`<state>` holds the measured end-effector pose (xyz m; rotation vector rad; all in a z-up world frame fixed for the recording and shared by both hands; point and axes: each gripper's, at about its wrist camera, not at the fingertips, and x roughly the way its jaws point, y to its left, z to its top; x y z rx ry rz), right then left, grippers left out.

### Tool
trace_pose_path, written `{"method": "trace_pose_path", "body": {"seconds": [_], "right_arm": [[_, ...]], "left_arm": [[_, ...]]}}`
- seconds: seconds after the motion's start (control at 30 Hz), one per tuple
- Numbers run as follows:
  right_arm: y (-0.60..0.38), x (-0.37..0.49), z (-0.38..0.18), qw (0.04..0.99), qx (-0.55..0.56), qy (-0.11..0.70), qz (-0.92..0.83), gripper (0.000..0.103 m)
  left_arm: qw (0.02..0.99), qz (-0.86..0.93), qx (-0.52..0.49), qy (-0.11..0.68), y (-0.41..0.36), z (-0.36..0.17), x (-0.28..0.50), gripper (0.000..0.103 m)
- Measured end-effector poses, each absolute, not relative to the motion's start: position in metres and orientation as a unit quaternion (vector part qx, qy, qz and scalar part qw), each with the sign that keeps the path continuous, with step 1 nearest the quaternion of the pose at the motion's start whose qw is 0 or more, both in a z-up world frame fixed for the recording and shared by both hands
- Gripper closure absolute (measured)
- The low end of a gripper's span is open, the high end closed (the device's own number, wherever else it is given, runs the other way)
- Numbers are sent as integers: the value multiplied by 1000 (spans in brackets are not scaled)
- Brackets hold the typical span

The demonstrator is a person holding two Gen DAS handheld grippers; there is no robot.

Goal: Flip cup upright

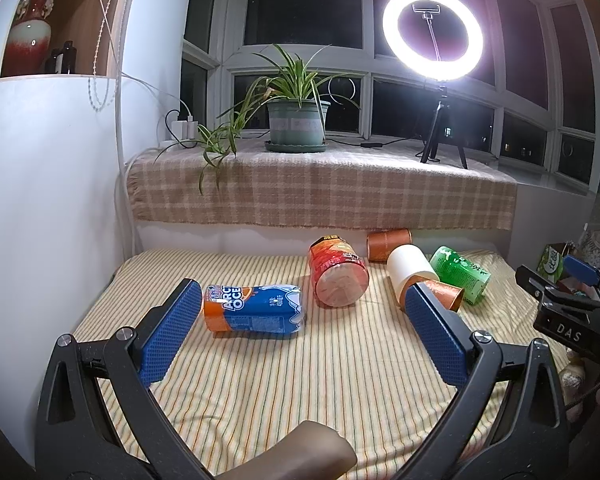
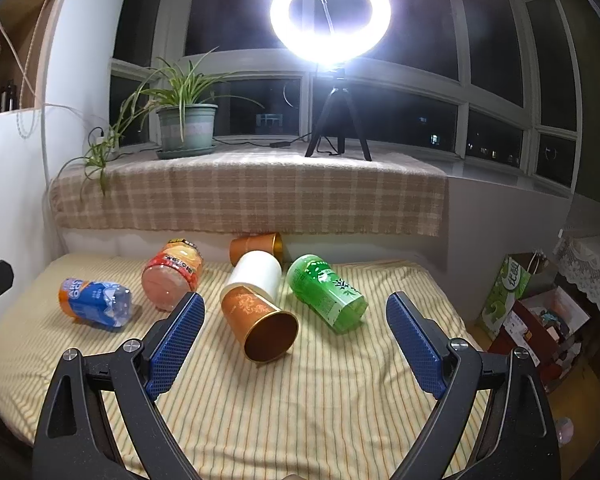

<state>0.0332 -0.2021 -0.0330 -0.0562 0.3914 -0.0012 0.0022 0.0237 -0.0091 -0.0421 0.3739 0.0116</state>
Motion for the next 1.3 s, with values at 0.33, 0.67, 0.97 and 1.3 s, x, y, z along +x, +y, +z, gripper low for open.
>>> {"method": "trace_pose_path", "body": {"seconds": [0.33,0.67,0.97,1.3], "right_arm": [[-198,67,-37,974,-33,221,22,11],[-202,154,-48,939,-11,333,81,11],[-191,237,-61,883,39,446,140,12],[-168,290,-83,837,34,532,124,12]], "left_arm": [[980,17,-17,196,31,-16,4,0],[975,48,-21,218,53,-27,4,0],[970,85,-31,227,85,-38,-1,0],[968,99,-46,228,106,-40,-9,0]]}}
